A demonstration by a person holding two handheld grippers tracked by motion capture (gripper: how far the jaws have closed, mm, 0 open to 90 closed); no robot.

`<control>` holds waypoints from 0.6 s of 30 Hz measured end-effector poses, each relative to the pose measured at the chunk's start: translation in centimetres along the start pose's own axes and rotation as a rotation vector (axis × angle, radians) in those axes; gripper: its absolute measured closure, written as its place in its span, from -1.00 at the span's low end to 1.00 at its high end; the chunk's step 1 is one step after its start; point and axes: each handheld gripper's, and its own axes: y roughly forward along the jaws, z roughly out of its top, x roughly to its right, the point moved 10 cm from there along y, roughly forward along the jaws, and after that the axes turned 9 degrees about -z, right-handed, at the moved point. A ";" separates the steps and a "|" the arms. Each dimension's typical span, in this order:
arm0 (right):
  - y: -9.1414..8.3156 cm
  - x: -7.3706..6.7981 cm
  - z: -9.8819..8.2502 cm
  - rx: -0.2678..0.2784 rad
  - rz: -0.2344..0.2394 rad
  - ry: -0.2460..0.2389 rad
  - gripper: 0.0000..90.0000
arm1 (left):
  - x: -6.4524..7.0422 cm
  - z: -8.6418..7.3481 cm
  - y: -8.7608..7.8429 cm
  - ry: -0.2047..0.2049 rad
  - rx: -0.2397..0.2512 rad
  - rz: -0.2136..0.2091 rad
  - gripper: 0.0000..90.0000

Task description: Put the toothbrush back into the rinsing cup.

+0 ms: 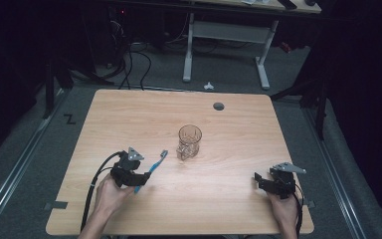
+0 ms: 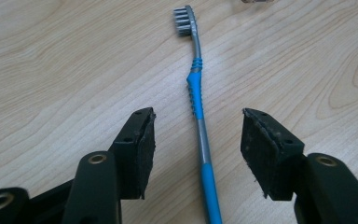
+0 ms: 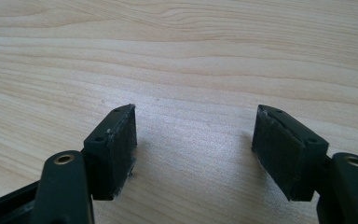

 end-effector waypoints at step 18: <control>0.0 0.0 0.0 -0.002 -0.005 -0.006 -0.31 | -0.4 1.1 2.2 0.013 -0.069 0.021 -0.01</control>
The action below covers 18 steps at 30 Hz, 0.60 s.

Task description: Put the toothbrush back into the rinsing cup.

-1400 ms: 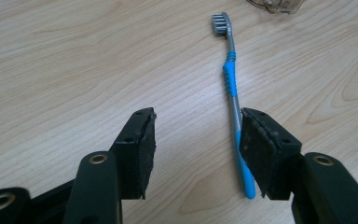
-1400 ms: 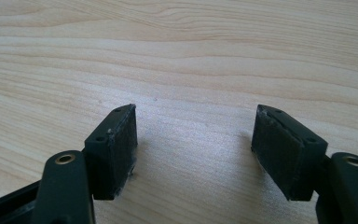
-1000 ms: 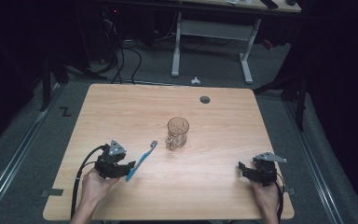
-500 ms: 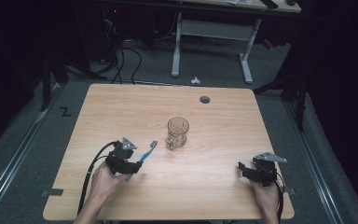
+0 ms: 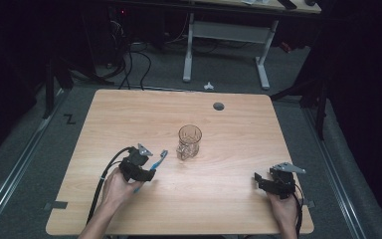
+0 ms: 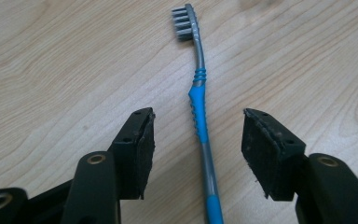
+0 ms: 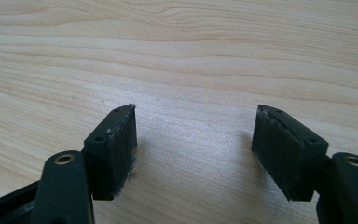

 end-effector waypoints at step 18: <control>0.0 0.0 0.0 0.002 0.005 0.006 -0.31 | -0.1 2.1 1.3 0.062 -0.090 0.001 0.22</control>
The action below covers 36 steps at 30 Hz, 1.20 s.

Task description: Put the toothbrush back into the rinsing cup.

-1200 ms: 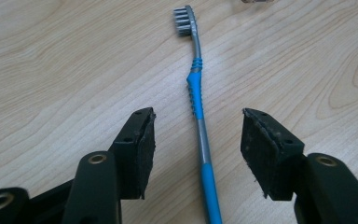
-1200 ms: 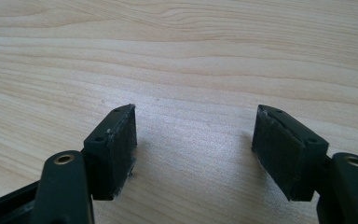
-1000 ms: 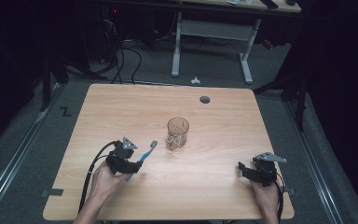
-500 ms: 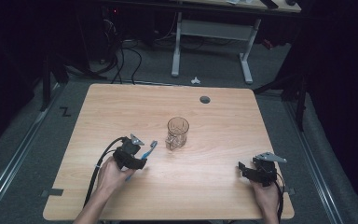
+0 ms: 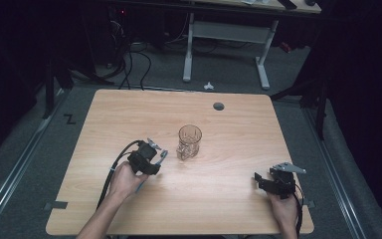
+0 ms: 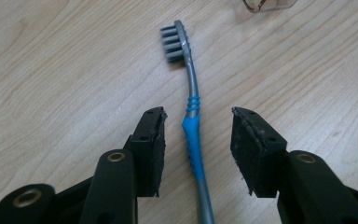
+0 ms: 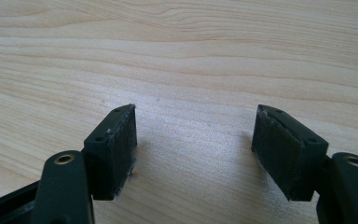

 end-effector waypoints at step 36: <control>0.0 0.0 0.0 -0.001 0.004 -0.003 -0.31 | -0.8 0.2 2.2 -0.007 -0.127 -0.017 0.71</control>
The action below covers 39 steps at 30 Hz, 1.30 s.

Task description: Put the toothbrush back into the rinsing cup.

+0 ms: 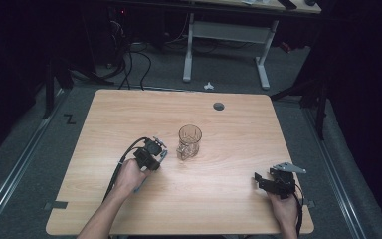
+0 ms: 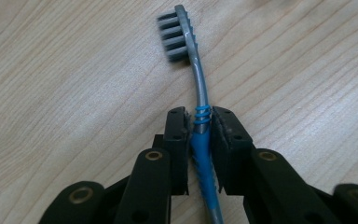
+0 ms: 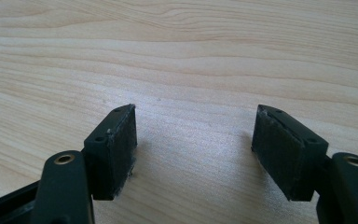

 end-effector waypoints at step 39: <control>0.0 0.0 0.0 -0.001 0.001 -0.002 -0.31 | 0.3 0.2 -1.2 0.004 0.021 -0.061 0.78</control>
